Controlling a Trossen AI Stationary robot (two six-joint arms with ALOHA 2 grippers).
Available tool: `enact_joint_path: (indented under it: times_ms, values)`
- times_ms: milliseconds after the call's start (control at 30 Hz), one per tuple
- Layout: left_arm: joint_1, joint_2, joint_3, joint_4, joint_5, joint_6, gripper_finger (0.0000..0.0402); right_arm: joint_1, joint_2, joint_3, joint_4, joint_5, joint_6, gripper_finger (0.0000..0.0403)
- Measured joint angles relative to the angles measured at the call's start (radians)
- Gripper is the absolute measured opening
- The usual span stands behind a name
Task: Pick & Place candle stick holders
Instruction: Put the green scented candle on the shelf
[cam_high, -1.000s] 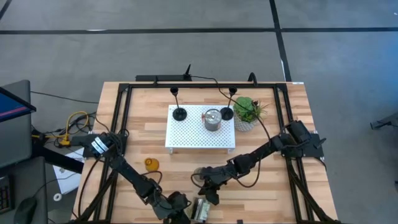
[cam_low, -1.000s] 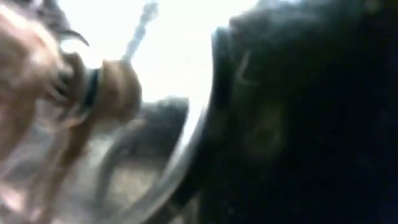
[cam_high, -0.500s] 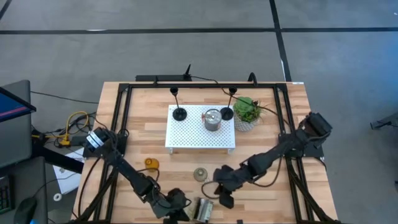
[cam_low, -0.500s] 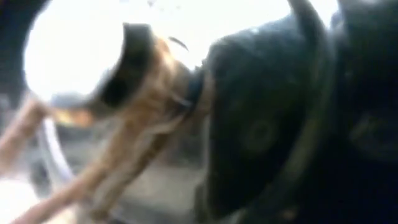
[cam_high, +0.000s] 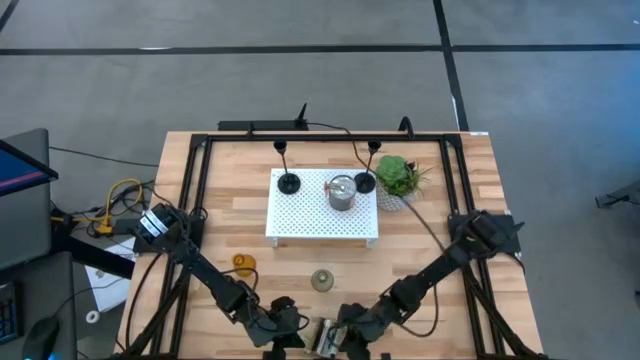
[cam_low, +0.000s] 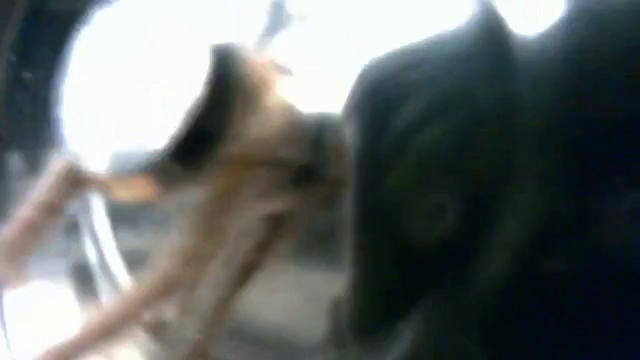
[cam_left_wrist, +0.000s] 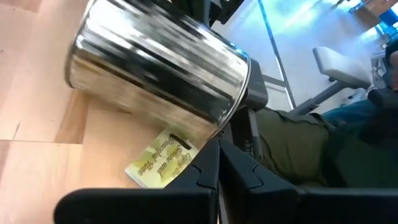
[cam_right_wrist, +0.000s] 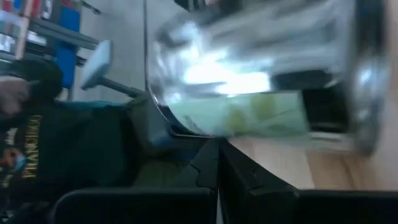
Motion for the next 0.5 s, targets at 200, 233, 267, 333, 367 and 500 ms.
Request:
enact_joint_path:
  times_ms: [200,233,267,333,367,500]
  values:
    - [-0.008,0.000,0.000,-0.035,0.010,0.004,0.0003,-0.016,0.127,0.156,-0.033,-0.006,-0.023,0.0000]
    - [-0.012,-0.002,0.000,-0.044,0.013,0.003,0.0003,-0.022,0.147,0.185,-0.040,-0.004,-0.040,0.0000]
    - [-0.018,-0.005,0.000,-0.052,0.012,0.004,0.0003,-0.029,0.158,0.206,-0.056,-0.001,-0.052,0.0000]
    - [-0.038,-0.016,0.000,-0.083,0.020,0.003,0.0003,-0.041,0.173,0.249,-0.086,0.017,-0.085,0.0000]
    - [-0.048,-0.023,0.000,-0.099,0.023,0.003,0.0003,-0.046,0.175,0.266,-0.112,0.036,-0.099,0.0000]
    - [-0.095,-0.087,-0.001,-0.223,-0.050,0.000,0.0003,-0.074,0.168,0.290,-0.171,0.124,-0.135,0.0000]
